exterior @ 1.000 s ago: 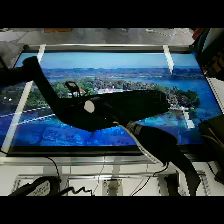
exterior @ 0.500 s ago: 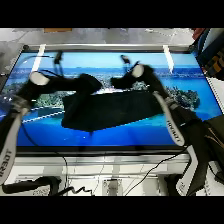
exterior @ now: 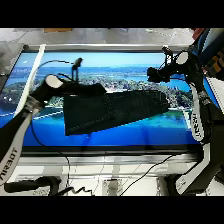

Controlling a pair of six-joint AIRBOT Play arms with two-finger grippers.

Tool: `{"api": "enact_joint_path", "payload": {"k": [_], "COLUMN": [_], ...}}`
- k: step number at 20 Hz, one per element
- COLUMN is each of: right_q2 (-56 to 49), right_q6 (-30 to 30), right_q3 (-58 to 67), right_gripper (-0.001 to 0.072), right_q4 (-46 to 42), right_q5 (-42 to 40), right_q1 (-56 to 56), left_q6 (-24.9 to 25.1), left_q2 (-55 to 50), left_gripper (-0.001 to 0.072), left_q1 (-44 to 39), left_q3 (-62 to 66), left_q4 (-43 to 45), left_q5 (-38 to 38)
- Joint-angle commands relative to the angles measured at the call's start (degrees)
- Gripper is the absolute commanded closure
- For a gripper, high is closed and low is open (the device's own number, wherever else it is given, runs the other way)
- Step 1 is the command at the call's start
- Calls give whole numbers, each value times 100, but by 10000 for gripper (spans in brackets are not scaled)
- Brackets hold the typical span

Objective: Fold the clothes and pants, and hang the long-sleeved shirts on hangers.

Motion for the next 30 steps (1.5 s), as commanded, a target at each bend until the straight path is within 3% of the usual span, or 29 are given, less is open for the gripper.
{"api": "enact_joint_path", "payload": {"k": [1,4,9,13,18,20,22,23,26,30], "right_q2": [28,28,28,28,28,26,26,26,15,-251], "right_q6": [-492,-501,-557,-603,-662,-662,-673,-723,-798,-592], "right_q3": [7,7,4,7,4,4,4,-2,-136,-437], "right_gripper": [662,662,662,662,662,662,662,662,662,662], "right_q4": [4,9,9,13,7,7,2,2,-46,179], "right_q5": [122,74,-149,-221,-485,-579,-603,-616,-824,-1355], "right_q1": [-15,111,289,457,708,826,957,1040,1318,1904], "left_q6": [35,245,1209,1384,1392,1528,1558,1589,1567,463], "left_q2": [234,234,234,232,59,-103,-125,-103,168,774], "left_gripper": [11,12,12,12,28,226,594,684,685,686], "left_q1": [1078,2153,3220,3294,2769,2398,2120,2059,2118,2269], "left_q3": [-7,-389,-2138,-3204,-3357,-3355,-3276,-3126,-2428,-990], "left_q4": [1379,1749,761,31,-299,-509,-715,-688,-378,588], "left_q5": [-667,-1167,-824,461,590,695,870,857,376,-1128]}}
